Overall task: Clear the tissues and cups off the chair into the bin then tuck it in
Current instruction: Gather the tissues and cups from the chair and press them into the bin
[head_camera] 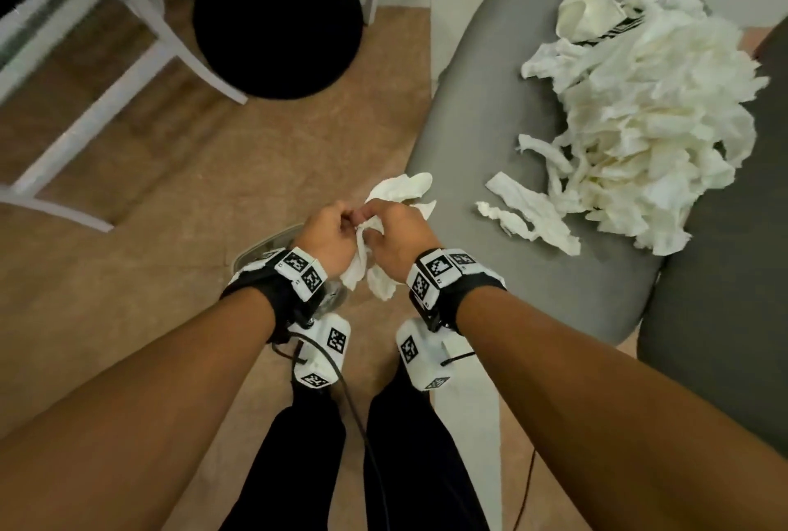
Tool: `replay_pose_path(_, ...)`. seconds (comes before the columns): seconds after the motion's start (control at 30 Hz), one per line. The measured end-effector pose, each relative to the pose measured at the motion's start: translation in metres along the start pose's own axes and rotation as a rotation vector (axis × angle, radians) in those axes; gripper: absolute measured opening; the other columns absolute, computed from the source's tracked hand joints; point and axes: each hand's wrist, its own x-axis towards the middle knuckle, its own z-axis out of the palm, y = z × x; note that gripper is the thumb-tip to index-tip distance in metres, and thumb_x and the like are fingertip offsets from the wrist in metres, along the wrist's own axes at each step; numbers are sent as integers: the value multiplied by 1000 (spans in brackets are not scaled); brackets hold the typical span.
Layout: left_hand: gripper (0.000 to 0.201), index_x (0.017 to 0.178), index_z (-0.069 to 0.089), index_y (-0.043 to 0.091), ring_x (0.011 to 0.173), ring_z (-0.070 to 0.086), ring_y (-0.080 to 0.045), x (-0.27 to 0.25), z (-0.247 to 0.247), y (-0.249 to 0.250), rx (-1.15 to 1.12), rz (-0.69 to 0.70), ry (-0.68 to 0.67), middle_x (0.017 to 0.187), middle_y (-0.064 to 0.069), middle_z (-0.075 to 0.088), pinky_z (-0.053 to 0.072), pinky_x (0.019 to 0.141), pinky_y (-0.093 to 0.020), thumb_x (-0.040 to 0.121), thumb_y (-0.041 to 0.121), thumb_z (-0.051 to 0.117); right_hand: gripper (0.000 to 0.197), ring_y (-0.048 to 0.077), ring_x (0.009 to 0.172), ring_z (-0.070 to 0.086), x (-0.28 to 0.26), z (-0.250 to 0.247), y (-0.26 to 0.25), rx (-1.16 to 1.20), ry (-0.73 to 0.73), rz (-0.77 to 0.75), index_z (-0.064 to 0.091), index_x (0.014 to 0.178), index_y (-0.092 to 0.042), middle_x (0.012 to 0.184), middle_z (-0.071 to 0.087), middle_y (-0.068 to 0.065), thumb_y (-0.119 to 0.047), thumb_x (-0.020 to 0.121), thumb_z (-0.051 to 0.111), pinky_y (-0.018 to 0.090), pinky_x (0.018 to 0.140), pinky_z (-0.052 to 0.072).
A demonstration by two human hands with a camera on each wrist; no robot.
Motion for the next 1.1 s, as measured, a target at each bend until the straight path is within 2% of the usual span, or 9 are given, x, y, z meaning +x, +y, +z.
replay_pose_path(0.07, 21, 91, 61, 23, 88, 68, -30, -4, -18, -25, -20, -33, 38, 94, -9, 72, 55, 85, -42, 92, 4, 51, 25, 27, 91, 65, 9, 21, -18, 4, -37, -8, 65, 112, -19, 100, 67, 10, -9, 92, 54, 33, 81, 54)
replay_pose_path(0.2, 18, 89, 62, 19, 84, 66, -21, -14, -55, -88, -65, -127, 91, 89, -2, 69, 52, 74, -20, 91, 4, 53, 24, 24, 93, 64, 30, 81, -50, 21, -144, 6, 65, 112, -25, 104, 68, 7, -14, 93, 55, 33, 87, 54)
replay_pose_path(0.33, 6, 91, 64, 13, 85, 68, -29, -18, -75, -158, -22, -230, 124, 87, -10, 72, 56, 81, -39, 88, 18, 61, 27, 22, 97, 60, 56, 146, -68, -51, -190, -27, 66, 117, -22, 107, 64, 4, -16, 93, 55, 23, 85, 47)
replay_pose_path(0.43, 10, 80, 59, 17, 88, 67, -34, -8, -70, -204, -14, -284, 166, 88, -12, 71, 53, 79, -37, 89, 16, 62, 25, 27, 103, 61, 77, 187, -61, -61, -218, -31, 66, 115, -17, 114, 66, 11, -12, 93, 56, 27, 80, 45)
replay_pose_path(0.6, 10, 89, 68, 13, 87, 66, -26, 6, -38, -253, 19, -386, 119, 92, -5, 69, 55, 79, -32, 90, 19, 59, 25, 28, 108, 62, 96, 246, -5, -152, -276, 80, 62, 118, -20, 117, 65, 10, -16, 94, 56, 27, 79, 45)
replay_pose_path(0.77, 25, 81, 71, 12, 72, 73, -32, 10, -16, -250, -143, -443, 66, 81, -15, 74, 62, 69, -41, 92, 19, 50, 63, 29, 135, 45, 92, 251, 33, -228, -379, 147, 32, 153, -23, 151, 45, 8, -27, 95, 56, 29, 106, 39)
replay_pose_path(0.87, 27, 89, 75, 11, 87, 71, -35, 9, -21, -232, -29, -400, 32, 91, -19, 74, 59, 81, -45, 90, 21, 50, 61, 30, 126, 54, 89, 237, 31, -212, -378, 178, 35, 151, -27, 145, 52, 6, -27, 94, 54, 27, 93, 45)
replay_pose_path(1.0, 29, 104, 74, 10, 106, 63, -39, 10, -36, -191, 185, -367, 22, 112, -18, 69, 53, 90, -40, 95, 20, 49, 54, 32, 128, 54, 84, 198, 16, -181, -333, 167, 45, 143, -26, 145, 52, 7, -31, 90, 49, 36, 102, 46)
replay_pose_path(1.1, 25, 107, 72, 14, 107, 63, -35, 9, -47, -152, 245, -320, 38, 114, -15, 69, 51, 88, -36, 94, 21, 52, 43, 30, 112, 63, 79, 154, 4, -165, -283, 136, 53, 136, -24, 133, 61, 9, -29, 94, 48, 40, 96, 53)
